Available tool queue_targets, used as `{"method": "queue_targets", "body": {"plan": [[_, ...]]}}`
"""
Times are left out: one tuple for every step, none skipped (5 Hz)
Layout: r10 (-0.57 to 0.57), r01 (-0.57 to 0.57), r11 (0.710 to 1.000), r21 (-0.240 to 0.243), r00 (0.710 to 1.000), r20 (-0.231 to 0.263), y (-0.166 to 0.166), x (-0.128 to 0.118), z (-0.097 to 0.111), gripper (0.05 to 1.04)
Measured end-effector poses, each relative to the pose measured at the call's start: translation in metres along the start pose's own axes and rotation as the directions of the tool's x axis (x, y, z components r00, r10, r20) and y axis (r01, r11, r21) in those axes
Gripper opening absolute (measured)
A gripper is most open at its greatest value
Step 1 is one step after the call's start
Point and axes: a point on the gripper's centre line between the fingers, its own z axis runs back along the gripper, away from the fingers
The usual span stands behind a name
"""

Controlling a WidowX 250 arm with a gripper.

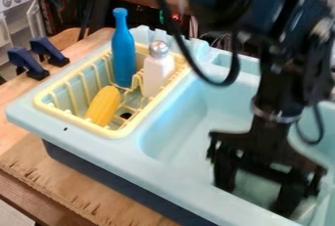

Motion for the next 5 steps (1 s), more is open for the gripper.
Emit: {"method": "queue_targets", "body": {"plan": [[-0.055,0.053,0.998,0.02,0.992,0.113,-0.016,0.018,0.032,1.001],[-0.076,0.076,0.997,0.002,0.988,0.137,-0.028,0.013,0.063,1.001],[-0.051,0.053,0.998,-0.02,0.996,0.075,-0.022,0.002,0.073,1.001],[-0.013,0.014,0.999,-0.031,0.999,0.039,-0.013,0.0,0.075,1.001],[0.023,-0.022,1.0,-0.02,1.0,0.014,-0.006,-0.002,0.075,1.001]]}}
